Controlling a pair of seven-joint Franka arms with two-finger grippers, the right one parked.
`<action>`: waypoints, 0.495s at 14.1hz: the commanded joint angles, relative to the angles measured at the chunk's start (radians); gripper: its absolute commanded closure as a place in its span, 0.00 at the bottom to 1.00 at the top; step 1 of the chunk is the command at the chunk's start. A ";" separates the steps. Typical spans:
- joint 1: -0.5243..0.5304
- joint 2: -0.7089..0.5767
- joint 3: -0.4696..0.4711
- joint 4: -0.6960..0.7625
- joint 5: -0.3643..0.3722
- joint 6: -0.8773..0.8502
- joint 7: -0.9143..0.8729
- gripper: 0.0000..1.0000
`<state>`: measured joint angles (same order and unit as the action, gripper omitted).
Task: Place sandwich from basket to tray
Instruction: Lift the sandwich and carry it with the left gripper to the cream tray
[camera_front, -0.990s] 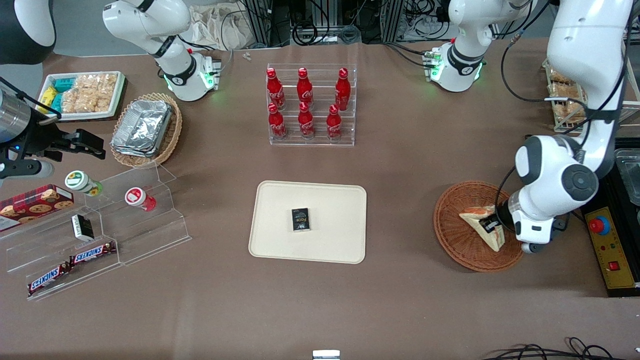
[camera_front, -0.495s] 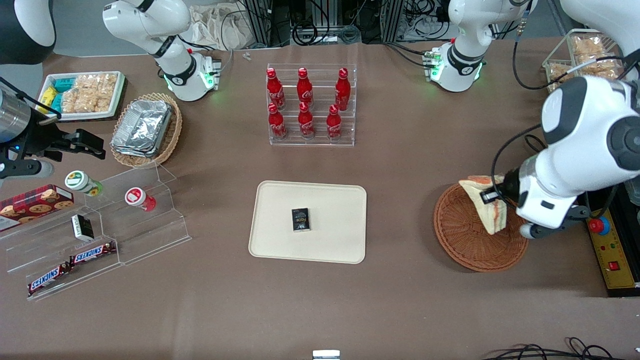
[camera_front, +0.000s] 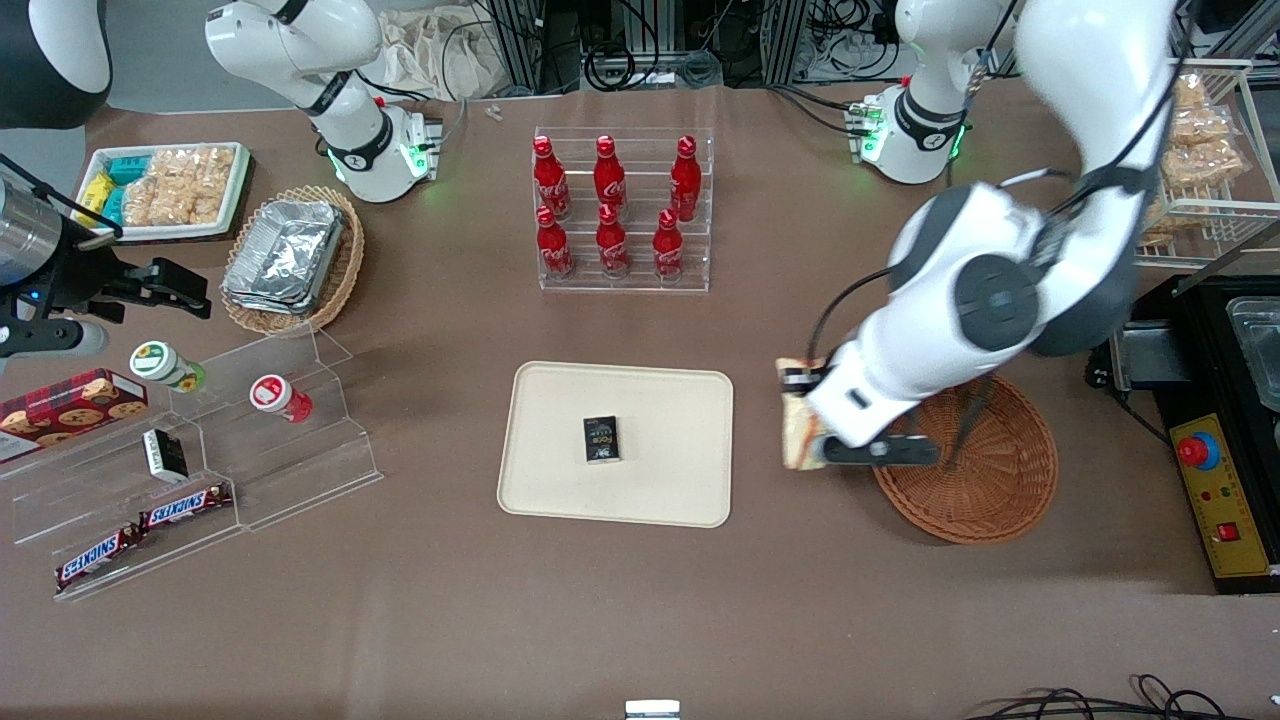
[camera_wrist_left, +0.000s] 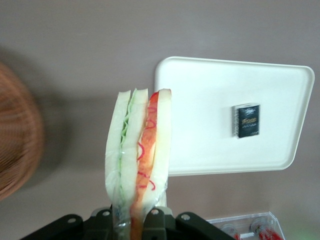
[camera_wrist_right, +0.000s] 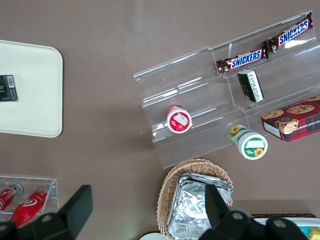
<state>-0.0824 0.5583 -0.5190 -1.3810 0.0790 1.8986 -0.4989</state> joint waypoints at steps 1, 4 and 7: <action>-0.111 0.147 0.019 0.066 0.114 0.124 -0.106 1.00; -0.166 0.262 0.019 0.066 0.241 0.210 -0.187 1.00; -0.168 0.311 0.019 0.065 0.271 0.256 -0.196 1.00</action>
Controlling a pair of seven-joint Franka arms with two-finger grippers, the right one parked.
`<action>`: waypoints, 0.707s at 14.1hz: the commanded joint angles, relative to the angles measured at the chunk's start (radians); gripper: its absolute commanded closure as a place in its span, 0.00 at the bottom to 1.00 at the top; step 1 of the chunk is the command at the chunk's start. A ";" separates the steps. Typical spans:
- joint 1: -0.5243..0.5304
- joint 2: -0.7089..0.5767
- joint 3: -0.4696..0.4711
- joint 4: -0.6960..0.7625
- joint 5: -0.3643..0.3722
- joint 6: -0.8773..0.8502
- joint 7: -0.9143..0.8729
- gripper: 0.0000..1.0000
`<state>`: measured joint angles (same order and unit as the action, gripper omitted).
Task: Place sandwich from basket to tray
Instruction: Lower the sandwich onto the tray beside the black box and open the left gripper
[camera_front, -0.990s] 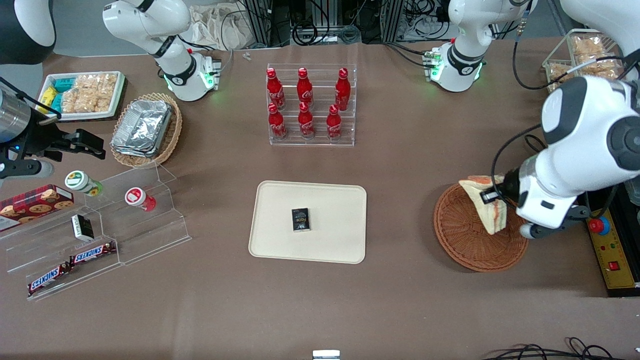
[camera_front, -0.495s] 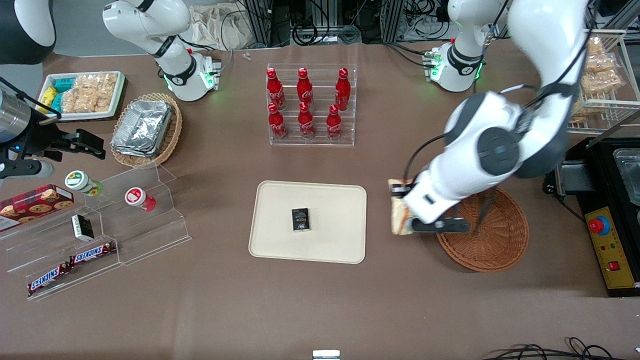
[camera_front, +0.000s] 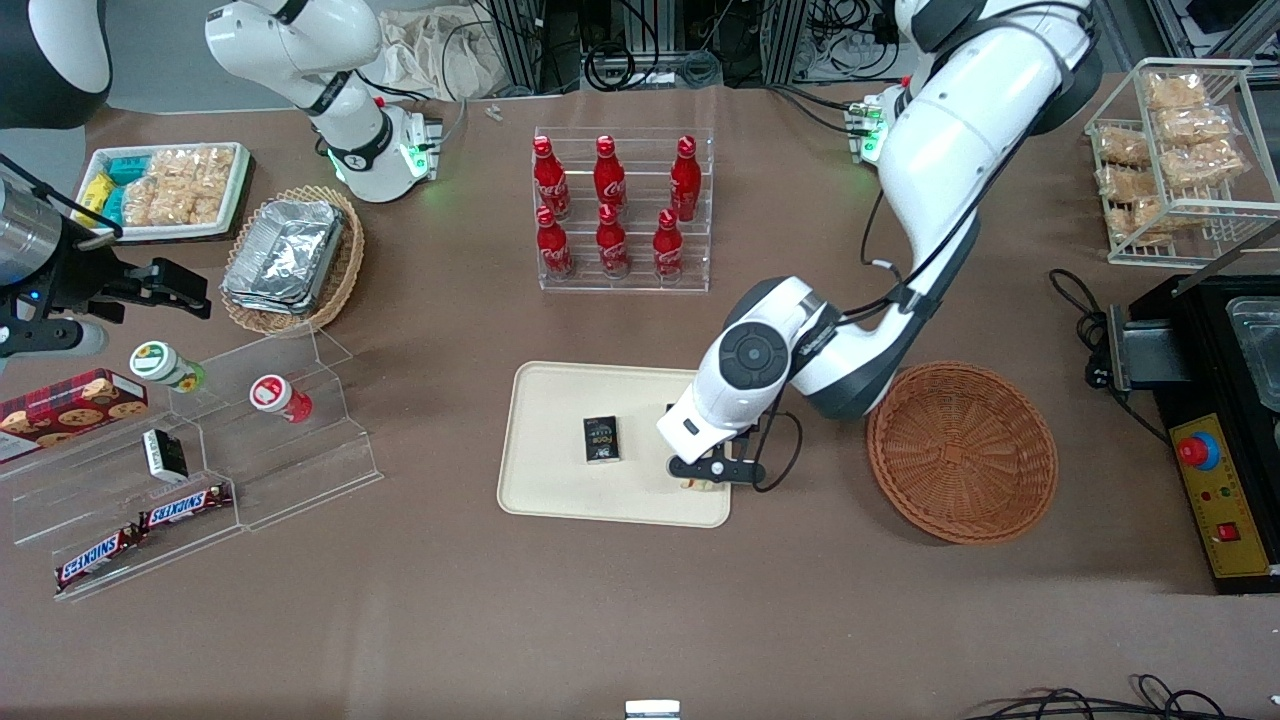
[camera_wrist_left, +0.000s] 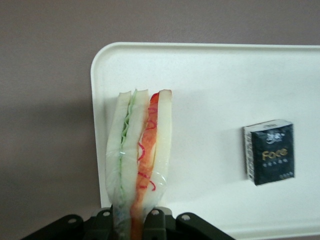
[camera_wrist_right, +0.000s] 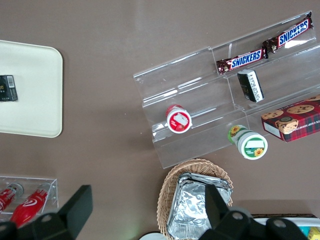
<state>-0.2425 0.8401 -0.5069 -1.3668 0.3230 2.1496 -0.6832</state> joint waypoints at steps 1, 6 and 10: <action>-0.008 0.034 0.007 0.049 0.027 0.006 -0.010 1.00; -0.006 0.051 0.007 0.049 0.027 0.010 -0.006 0.04; -0.006 0.042 0.007 0.045 0.027 0.007 -0.012 0.00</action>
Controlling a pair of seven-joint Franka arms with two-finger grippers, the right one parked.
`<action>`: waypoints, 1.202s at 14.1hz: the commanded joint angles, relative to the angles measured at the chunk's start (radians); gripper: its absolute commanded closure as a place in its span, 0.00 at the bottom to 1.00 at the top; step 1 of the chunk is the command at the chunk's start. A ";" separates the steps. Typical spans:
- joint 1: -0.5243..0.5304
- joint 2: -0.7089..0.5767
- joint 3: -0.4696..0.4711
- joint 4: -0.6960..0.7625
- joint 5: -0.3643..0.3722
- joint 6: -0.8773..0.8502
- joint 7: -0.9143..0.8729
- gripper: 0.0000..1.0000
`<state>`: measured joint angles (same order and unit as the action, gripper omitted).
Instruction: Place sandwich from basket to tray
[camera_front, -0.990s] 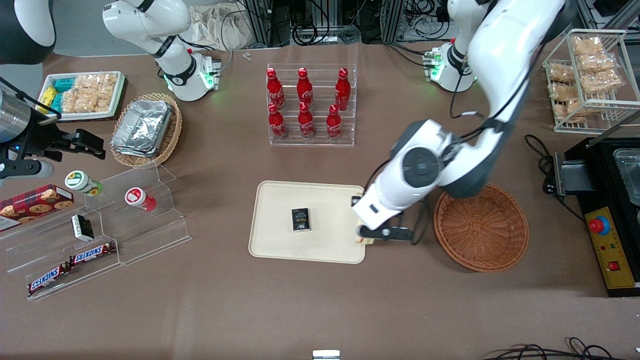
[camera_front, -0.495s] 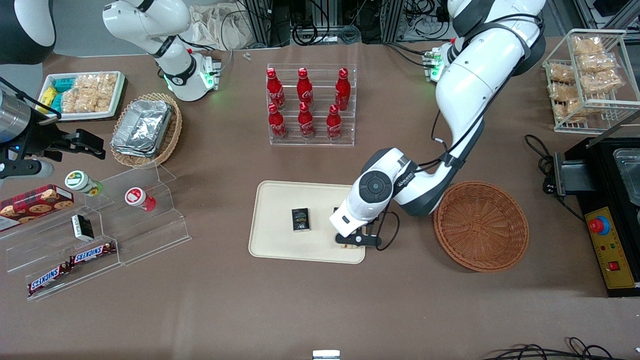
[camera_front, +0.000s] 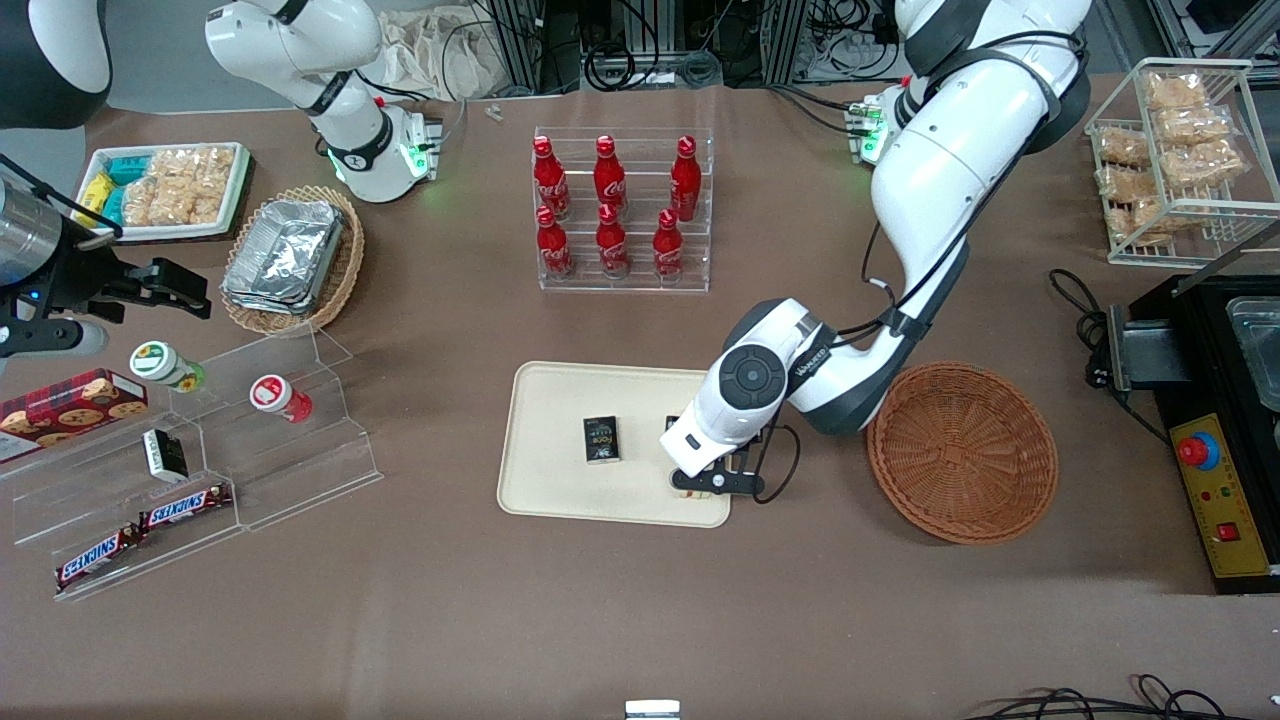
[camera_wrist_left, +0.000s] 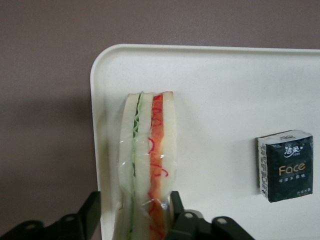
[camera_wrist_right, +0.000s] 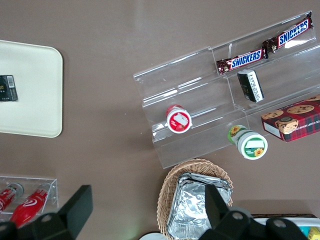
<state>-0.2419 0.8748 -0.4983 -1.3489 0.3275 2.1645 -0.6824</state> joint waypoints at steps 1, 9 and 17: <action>-0.004 -0.003 -0.002 0.028 0.024 -0.011 -0.017 0.00; 0.164 -0.377 -0.005 -0.096 -0.011 -0.313 -0.017 0.00; 0.516 -0.691 -0.019 -0.331 -0.232 -0.302 0.378 0.01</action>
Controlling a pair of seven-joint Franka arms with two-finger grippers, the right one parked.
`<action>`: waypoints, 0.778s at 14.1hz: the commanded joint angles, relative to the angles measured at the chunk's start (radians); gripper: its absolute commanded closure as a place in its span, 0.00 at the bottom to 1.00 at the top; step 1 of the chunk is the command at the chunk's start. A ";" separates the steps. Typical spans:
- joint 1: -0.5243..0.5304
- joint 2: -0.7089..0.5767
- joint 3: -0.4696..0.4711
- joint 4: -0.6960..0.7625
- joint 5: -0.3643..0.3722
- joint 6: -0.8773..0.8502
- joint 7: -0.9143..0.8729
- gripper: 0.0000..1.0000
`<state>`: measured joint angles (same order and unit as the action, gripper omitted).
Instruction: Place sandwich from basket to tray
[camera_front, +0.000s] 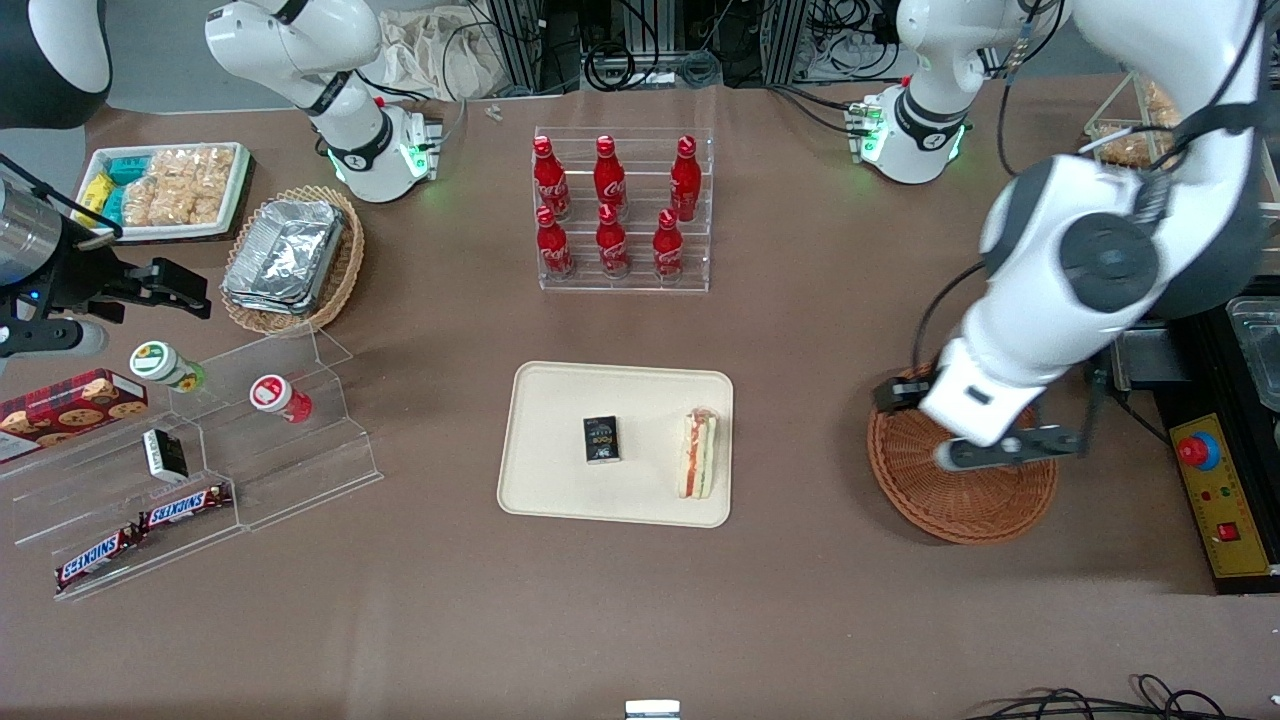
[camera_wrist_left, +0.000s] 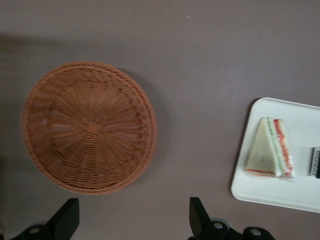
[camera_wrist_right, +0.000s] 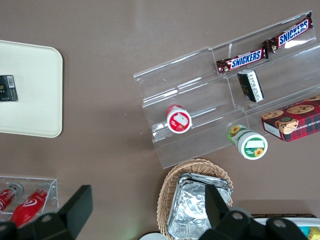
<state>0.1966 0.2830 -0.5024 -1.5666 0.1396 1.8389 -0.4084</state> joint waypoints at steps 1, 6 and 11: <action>0.104 -0.108 -0.015 -0.115 -0.048 0.017 0.144 0.01; 0.155 -0.113 -0.011 -0.101 -0.081 0.011 0.244 0.00; 0.155 -0.084 -0.008 -0.020 -0.061 -0.104 0.252 0.00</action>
<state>0.3387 0.1962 -0.5022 -1.6320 0.0775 1.7970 -0.1796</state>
